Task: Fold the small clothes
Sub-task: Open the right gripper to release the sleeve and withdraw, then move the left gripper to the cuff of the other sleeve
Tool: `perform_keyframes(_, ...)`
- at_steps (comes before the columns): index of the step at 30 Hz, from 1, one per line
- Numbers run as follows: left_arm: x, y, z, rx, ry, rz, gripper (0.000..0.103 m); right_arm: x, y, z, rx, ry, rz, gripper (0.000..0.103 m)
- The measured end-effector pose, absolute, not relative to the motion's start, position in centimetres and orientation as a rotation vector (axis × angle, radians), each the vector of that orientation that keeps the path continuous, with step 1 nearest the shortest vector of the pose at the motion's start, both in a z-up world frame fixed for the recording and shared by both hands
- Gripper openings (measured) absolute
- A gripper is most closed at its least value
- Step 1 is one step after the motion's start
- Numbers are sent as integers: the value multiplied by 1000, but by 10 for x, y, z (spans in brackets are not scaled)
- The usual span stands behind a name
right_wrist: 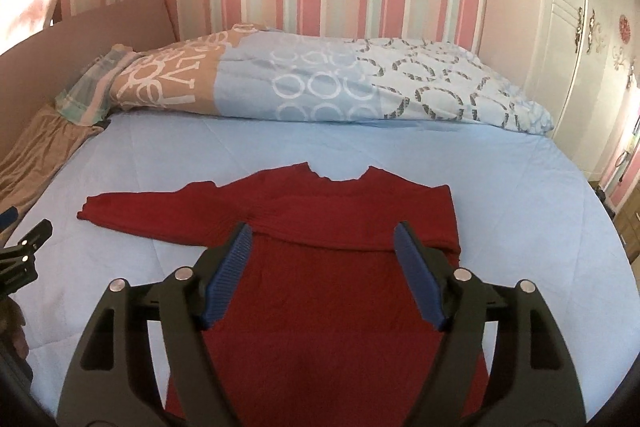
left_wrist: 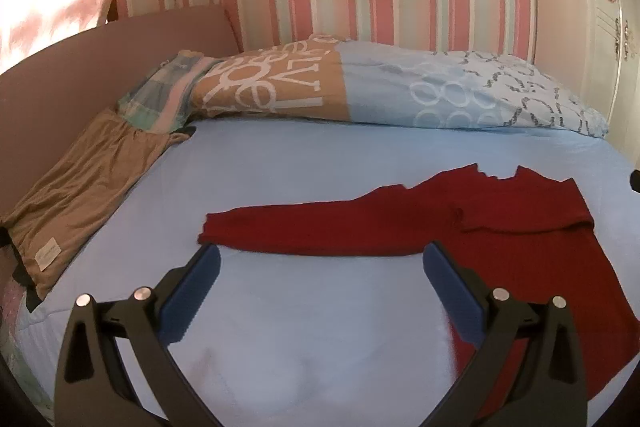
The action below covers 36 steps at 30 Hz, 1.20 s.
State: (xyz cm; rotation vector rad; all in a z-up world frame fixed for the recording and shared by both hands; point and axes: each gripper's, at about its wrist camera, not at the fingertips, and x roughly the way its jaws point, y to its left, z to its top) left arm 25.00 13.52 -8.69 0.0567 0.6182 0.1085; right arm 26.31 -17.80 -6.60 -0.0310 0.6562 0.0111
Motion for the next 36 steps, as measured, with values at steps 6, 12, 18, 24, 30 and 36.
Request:
perform_keyframes(6,255,173,-102,73,632,127,102,261,-163,-73,-33,668,9,78)
perform_keyframes(12,267,210,-113,52,638,159,102,271,-142,-85,-53,680,27,78)
perform_keyframes(18,286,237,-122,47,639,175,102,288,-127,-97,-50,690,32,78)
perform_keyframes(24,315,267,-137,3,649,177,102,305,-113,-112,-63,704,52,78)
perform_keyframes(30,344,305,-166,-45,652,173,102,321,-107,-132,-76,721,68,78)
perform_keyframes(36,371,334,-202,-23,689,183,102,336,-108,-149,-60,728,89,78)
